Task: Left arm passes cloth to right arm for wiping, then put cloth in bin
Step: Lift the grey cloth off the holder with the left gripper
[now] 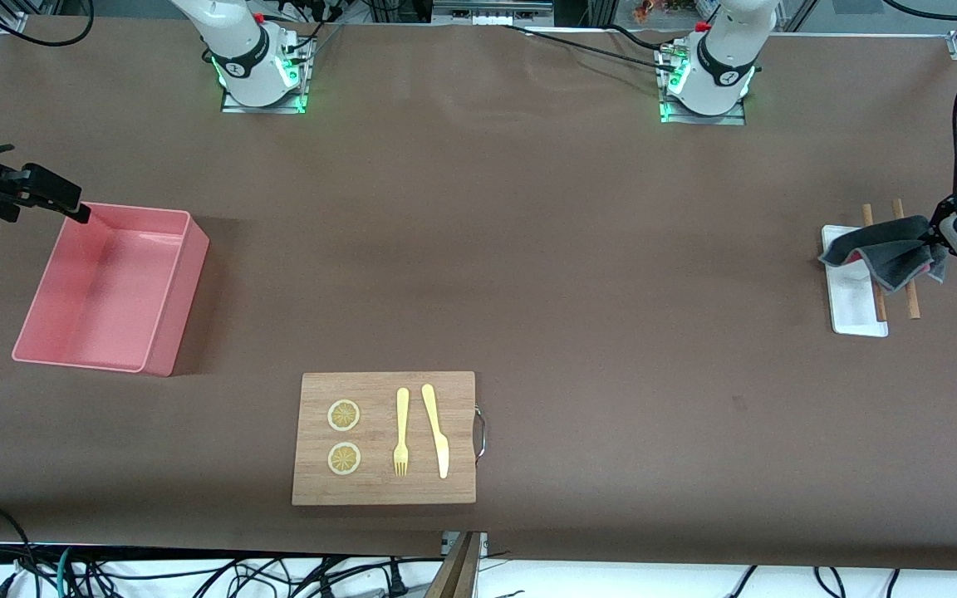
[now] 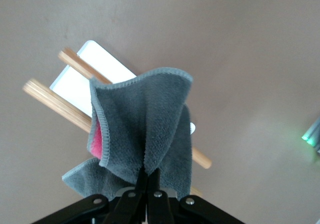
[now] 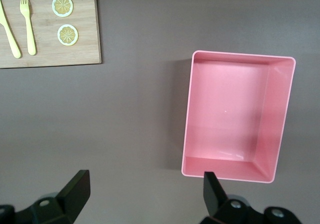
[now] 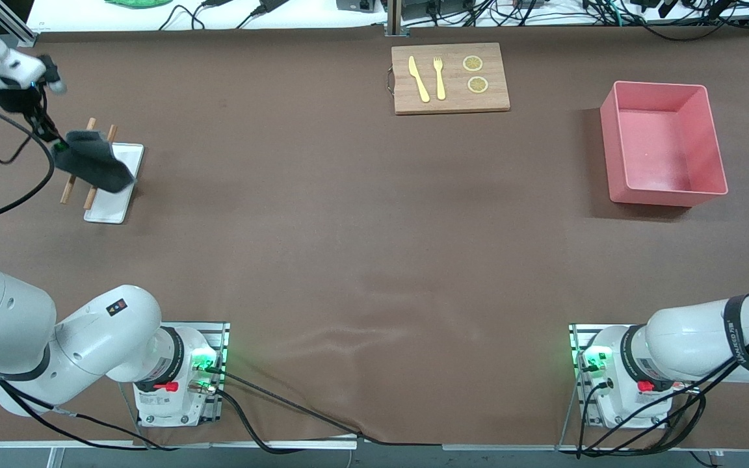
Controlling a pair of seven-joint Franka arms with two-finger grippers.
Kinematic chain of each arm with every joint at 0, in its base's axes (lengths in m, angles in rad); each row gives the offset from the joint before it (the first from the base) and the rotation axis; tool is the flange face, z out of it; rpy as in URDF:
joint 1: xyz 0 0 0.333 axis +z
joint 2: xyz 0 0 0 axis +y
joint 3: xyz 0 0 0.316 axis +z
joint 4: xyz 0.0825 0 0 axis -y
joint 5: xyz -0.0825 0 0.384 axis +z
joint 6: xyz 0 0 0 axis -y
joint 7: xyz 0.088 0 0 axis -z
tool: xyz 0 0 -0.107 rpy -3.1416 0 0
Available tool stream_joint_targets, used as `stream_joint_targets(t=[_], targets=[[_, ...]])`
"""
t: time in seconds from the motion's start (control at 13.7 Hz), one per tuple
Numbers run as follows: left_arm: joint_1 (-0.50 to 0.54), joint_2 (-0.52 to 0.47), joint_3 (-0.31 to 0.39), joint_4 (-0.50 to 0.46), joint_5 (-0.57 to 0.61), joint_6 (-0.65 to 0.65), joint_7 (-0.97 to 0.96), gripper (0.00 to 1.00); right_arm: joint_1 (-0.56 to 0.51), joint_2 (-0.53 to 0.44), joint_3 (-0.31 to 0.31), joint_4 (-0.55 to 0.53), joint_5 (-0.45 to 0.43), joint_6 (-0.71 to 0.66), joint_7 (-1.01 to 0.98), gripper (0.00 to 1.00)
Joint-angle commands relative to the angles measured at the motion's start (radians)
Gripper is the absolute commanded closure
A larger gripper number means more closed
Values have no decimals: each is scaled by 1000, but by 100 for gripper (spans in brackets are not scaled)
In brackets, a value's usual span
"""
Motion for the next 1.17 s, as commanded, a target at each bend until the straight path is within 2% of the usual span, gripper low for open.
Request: stream_joint_targets(t=[0.0,0.15,0.36,0.58,0.8,0.95,1.09], targets=[[-126,7,-12,136,-14,-149,-75,100,0,20,1,28,5,-6,-5,0],[-229,59,-15,263,-20,-272,-188,100,0,20,1,28,2,-5,-5,0],[-376,142,-15,432,-142,-399,-364,100,1,46,3,26,2,-5,-4,0],[-476,170,-15,454,-292,-412,-606,100,8,60,3,26,2,-15,5,0],[-595,204,-15,462,-512,-409,-980,100,15,71,3,9,2,-23,-7,0],[-660,253,-15,509,-644,-400,-1105,100,30,75,3,12,7,-28,17,0],[-720,287,-15,540,-741,-395,-1253,100,57,87,3,17,16,-23,132,0]])
